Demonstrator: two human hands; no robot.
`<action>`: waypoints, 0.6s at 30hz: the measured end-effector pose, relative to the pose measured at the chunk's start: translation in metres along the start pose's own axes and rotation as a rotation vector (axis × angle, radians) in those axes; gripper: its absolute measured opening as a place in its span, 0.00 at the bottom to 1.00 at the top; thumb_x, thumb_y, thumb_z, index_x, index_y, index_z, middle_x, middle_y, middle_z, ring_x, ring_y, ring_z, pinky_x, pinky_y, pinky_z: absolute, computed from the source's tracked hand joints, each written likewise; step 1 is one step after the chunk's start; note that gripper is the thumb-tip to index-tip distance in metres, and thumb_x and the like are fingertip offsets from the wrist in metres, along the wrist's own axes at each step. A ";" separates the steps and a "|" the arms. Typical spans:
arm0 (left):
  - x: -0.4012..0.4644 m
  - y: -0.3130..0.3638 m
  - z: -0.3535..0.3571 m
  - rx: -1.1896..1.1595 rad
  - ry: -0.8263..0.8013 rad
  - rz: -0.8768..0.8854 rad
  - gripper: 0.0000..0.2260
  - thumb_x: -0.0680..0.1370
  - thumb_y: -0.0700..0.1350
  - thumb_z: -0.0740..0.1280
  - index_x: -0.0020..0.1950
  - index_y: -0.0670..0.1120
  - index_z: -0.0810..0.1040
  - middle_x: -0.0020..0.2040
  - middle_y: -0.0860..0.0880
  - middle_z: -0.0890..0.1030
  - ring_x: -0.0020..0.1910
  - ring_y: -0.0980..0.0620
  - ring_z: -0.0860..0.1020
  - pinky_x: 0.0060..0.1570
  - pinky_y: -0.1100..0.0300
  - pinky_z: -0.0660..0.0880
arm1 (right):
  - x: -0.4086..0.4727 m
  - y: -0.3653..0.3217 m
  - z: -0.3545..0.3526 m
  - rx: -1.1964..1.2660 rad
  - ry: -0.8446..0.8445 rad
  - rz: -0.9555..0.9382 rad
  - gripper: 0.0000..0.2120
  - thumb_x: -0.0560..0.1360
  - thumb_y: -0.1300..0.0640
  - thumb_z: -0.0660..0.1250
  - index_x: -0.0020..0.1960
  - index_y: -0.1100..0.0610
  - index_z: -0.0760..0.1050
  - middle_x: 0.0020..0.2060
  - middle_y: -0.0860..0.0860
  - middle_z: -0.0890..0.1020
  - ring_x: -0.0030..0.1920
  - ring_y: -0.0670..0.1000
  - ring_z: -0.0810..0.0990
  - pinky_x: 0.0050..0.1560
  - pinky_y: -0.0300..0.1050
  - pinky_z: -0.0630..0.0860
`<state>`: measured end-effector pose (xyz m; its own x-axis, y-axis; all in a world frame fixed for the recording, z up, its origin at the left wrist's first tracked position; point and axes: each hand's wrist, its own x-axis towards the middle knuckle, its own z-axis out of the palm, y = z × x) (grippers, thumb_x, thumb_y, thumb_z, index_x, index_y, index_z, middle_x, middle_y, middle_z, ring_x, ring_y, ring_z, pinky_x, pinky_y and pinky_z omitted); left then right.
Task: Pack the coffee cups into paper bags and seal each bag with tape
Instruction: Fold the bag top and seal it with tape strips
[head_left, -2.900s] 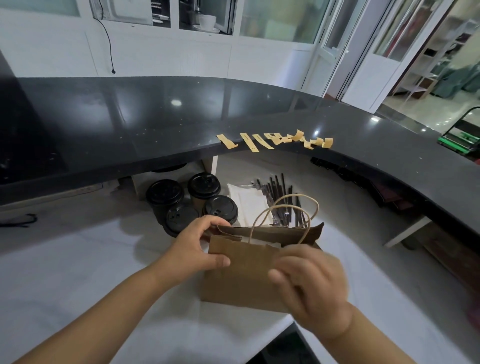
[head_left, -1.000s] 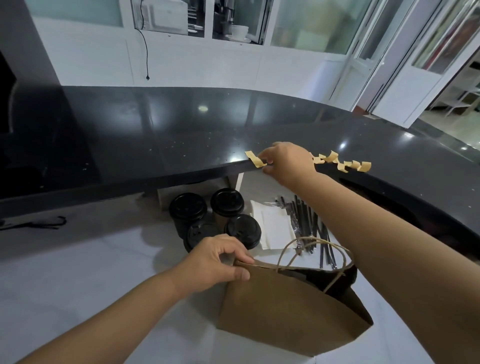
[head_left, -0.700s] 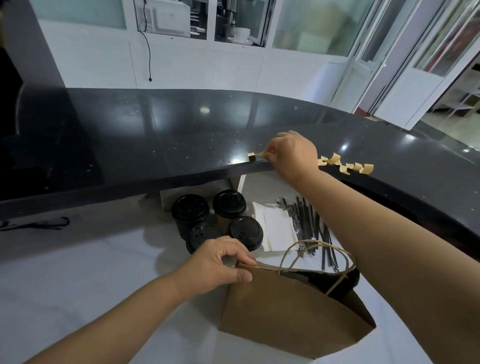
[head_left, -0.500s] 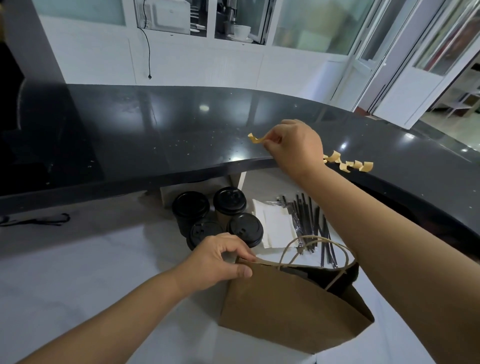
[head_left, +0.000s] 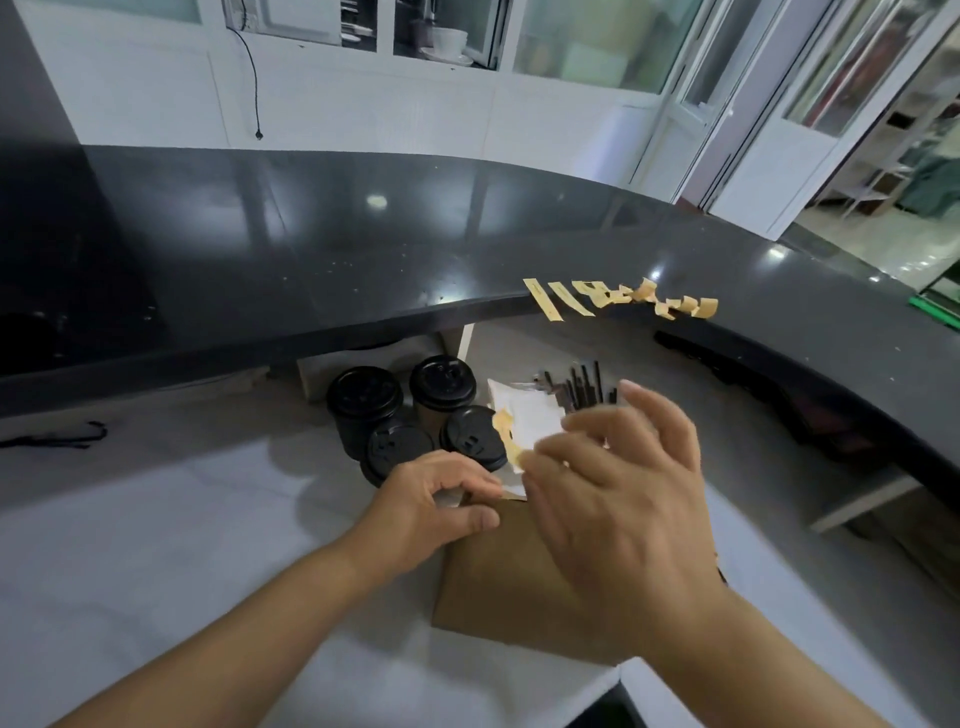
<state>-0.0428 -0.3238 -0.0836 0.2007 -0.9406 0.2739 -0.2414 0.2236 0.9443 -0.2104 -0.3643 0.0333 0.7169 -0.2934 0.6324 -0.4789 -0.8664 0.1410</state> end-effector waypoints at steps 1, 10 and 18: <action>-0.001 -0.001 0.001 -0.009 0.015 0.004 0.13 0.63 0.48 0.77 0.42 0.65 0.82 0.46 0.64 0.81 0.49 0.61 0.79 0.52 0.70 0.71 | -0.012 -0.002 0.002 -0.013 0.002 -0.003 0.07 0.73 0.57 0.67 0.40 0.51 0.82 0.39 0.42 0.82 0.56 0.45 0.73 0.72 0.49 0.55; -0.007 -0.008 0.008 -0.080 0.085 -0.001 0.10 0.64 0.52 0.74 0.45 0.55 0.85 0.46 0.52 0.83 0.48 0.53 0.81 0.52 0.59 0.77 | -0.041 -0.037 -0.008 0.114 0.107 -0.065 0.05 0.70 0.61 0.73 0.45 0.58 0.85 0.45 0.50 0.85 0.37 0.52 0.80 0.37 0.47 0.75; -0.008 -0.004 0.010 -0.024 0.111 0.027 0.08 0.65 0.43 0.75 0.44 0.50 0.85 0.44 0.54 0.83 0.47 0.56 0.81 0.52 0.64 0.75 | -0.057 -0.015 0.030 0.022 -0.076 0.000 0.07 0.73 0.61 0.70 0.49 0.62 0.83 0.47 0.54 0.84 0.37 0.52 0.79 0.36 0.45 0.77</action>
<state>-0.0525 -0.3197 -0.0912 0.2984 -0.9005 0.3162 -0.2253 0.2555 0.9402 -0.2291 -0.3471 -0.0273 0.7538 -0.3225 0.5726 -0.4683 -0.8749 0.1238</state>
